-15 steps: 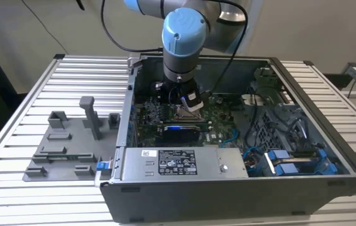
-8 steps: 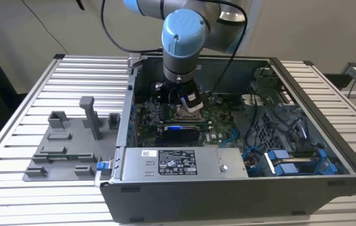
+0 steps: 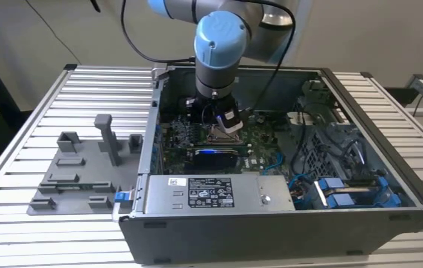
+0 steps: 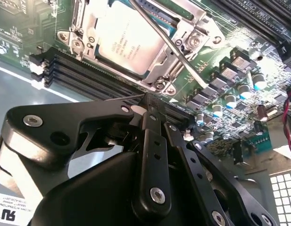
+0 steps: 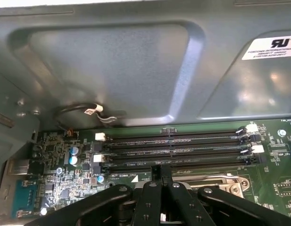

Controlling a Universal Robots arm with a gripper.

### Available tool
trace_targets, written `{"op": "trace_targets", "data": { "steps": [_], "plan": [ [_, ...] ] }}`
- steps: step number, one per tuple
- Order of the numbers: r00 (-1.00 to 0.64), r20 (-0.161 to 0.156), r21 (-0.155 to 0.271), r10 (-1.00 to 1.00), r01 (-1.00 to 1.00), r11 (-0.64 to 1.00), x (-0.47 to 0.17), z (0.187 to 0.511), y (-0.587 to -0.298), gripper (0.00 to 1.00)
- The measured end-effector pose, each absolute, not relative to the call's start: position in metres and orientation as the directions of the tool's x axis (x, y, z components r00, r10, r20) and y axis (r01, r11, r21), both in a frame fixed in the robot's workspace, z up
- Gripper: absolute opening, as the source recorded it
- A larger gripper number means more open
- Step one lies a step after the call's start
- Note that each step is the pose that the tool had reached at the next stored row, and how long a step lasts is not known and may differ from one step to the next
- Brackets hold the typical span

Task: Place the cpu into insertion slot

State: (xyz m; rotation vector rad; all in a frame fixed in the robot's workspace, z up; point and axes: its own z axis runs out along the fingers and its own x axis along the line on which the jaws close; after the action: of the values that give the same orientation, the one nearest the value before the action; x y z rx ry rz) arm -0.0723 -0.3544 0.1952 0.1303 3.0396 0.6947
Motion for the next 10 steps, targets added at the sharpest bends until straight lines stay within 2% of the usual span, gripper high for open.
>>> {"op": "trace_targets", "data": {
  "steps": [10],
  "plan": [
    [-0.996, -0.002, 0.436, 0.086, 0.077, 0.897, -0.060, 0.195, -0.354, 0.11]
  ]
}}
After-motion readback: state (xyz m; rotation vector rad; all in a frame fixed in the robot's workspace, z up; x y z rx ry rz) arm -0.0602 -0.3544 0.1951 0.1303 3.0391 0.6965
